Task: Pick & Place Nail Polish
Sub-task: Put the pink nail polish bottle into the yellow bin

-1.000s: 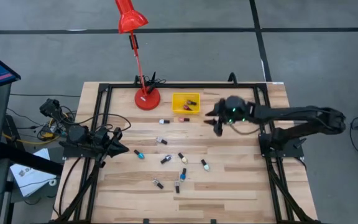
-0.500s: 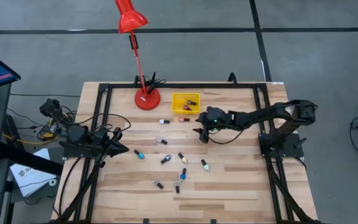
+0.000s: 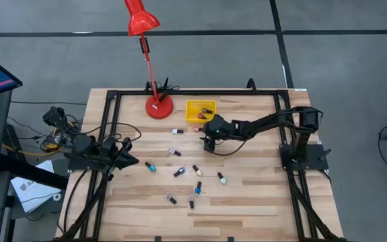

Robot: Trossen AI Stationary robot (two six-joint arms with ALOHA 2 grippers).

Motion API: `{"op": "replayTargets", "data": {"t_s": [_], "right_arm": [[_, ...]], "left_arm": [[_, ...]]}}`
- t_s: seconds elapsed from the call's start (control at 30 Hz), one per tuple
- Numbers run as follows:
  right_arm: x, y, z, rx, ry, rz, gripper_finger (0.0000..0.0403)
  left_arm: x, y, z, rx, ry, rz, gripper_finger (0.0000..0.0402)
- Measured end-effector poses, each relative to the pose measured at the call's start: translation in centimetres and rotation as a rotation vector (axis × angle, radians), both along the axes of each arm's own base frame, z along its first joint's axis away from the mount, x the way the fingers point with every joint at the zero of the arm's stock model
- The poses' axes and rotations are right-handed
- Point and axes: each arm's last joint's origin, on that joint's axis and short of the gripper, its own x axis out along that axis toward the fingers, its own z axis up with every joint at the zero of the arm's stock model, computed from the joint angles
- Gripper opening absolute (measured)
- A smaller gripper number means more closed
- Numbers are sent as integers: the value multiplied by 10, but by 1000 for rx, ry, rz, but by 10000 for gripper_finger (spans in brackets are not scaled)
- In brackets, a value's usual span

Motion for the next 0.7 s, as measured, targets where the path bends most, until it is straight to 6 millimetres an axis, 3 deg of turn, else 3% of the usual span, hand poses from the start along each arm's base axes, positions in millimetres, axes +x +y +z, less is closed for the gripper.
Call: {"op": "replayTargets", "data": {"t_s": [0.7], "right_arm": [[-1, -13, -10, 8, 18, -42, 235]], "left_arm": [[0, 0, 0, -3, -4, 1, 2]]}}
